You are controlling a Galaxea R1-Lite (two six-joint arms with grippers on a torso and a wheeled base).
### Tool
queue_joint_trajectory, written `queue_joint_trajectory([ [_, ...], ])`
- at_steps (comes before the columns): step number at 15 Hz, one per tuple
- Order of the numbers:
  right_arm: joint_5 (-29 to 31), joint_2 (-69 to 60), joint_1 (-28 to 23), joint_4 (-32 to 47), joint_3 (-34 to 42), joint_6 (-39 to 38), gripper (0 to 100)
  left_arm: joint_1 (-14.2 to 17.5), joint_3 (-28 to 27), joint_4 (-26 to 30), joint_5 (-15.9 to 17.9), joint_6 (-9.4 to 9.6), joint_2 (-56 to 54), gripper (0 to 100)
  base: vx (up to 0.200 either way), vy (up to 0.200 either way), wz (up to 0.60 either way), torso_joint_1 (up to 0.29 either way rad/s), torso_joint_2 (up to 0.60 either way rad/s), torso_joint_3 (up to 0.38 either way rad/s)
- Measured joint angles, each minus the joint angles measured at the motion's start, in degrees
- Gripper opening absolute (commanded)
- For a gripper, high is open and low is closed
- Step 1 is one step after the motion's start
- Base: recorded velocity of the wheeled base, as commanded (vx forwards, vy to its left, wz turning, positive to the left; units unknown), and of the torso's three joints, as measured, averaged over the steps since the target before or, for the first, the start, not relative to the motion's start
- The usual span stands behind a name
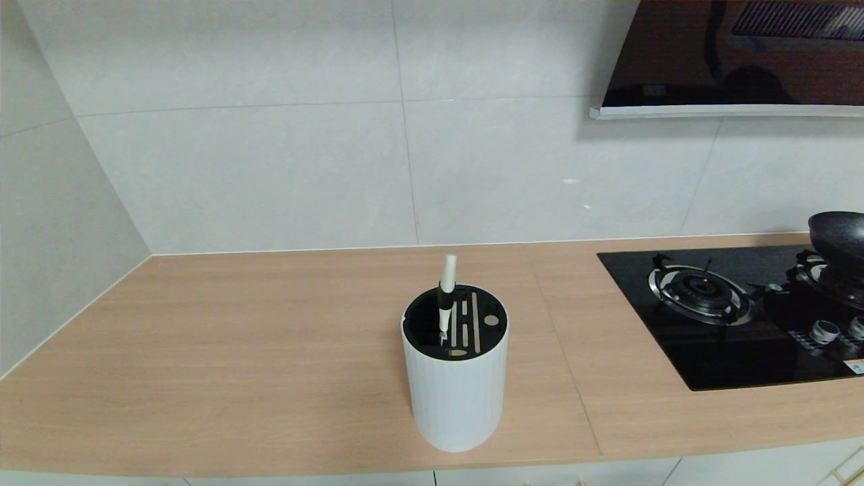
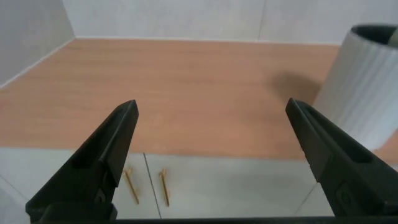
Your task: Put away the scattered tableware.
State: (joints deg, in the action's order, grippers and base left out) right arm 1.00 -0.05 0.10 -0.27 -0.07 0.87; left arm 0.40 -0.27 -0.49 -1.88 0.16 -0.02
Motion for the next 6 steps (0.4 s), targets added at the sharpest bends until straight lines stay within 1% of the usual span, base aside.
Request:
queue_joint_trajectory([
  [1, -0.4, 0.0, 0.0, 0.0, 0.0, 0.0, 100, -0.1, 0.2, 0.4, 0.9, 0.49, 0.0, 100, 0.0, 0.0, 0.0, 0.0, 0.0, 0.0],
  [2, -0.6, 0.0, 0.0, 0.0, 0.1, 0.0, 100, -0.2, 0.2, 0.5, 1.0, 0.95, 0.0, 100, 0.0, 0.0, 0.0, 0.0, 0.0, 0.0],
  [3, -0.6, 0.0, 0.0, 0.1, 0.1, 0.0, 100, -0.2, 0.2, 0.5, 1.0, 0.79, 0.0, 100, 0.0, 0.0, 0.0, 0.0, 0.0, 0.0],
  [4, -0.6, 0.0, 0.0, 0.1, 0.1, 0.0, 100, -0.2, 0.2, 0.5, 1.0, -0.16, 0.0, 100, 0.0, 0.0, 0.0, 0.0, 0.0, 0.0],
  [6, -0.7, 0.0, 0.0, 0.2, 0.1, 0.0, 100, -0.2, 0.3, 0.5, 0.9, -0.27, 0.0, 100, 0.0, 0.0, 0.0, 0.0, 0.0, 0.0],
])
